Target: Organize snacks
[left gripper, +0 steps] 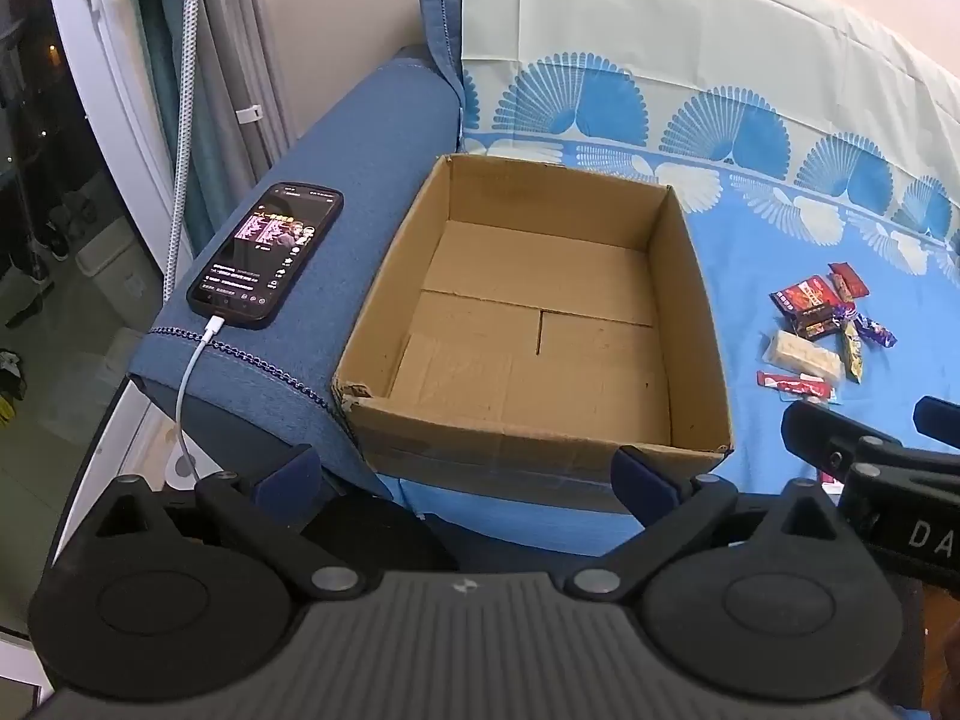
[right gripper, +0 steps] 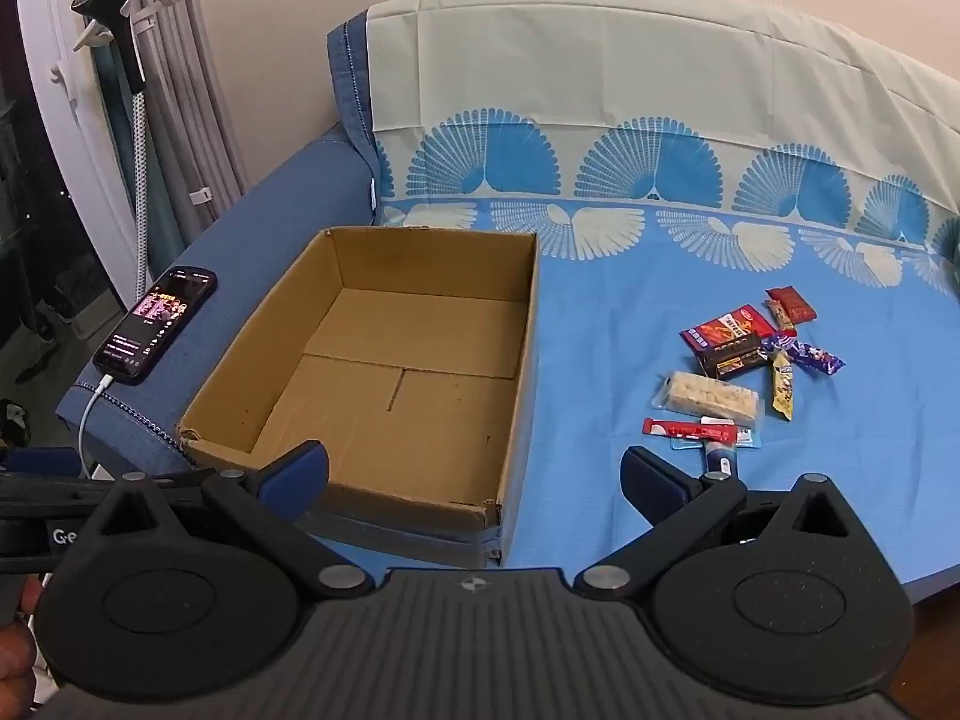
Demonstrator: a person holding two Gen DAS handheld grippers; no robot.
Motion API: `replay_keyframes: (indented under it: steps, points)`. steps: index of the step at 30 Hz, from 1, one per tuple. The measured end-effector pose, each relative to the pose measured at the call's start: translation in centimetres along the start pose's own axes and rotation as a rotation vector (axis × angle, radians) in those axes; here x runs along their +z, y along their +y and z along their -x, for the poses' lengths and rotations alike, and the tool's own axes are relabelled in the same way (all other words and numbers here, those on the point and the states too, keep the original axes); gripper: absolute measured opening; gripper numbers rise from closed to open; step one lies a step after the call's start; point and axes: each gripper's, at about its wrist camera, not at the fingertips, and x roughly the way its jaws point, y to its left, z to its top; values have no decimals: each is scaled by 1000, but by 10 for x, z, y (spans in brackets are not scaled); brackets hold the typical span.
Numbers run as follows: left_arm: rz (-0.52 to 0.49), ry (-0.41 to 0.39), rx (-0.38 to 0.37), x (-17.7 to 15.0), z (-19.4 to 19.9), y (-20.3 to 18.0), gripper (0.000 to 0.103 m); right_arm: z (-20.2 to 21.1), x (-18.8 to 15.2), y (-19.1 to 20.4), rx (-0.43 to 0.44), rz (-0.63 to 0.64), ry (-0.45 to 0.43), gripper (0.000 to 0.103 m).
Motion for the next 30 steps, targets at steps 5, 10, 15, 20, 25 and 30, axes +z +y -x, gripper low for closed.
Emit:
replay_keyframes:
  steps: [5,10,15,20,25,30]
  points:
    - [-1,3,0,0,-1,2,103,0,3,-1,1,-1,4,103]
    - [-1,5,1,-1,-2,2,103,0,-1,-1,2,-3,1,103]
    - [-6,8,3,-2,-2,1,103,-1,-3,-2,5,-3,-2,103]
    - [-7,9,3,-3,-2,1,103,0,-1,0,3,-2,1,103]
    - [-7,13,3,-3,-3,1,103,-1,-2,-1,7,-3,5,103]
    - [-10,14,5,-3,-4,1,103,-1,-3,-1,7,-3,4,103]
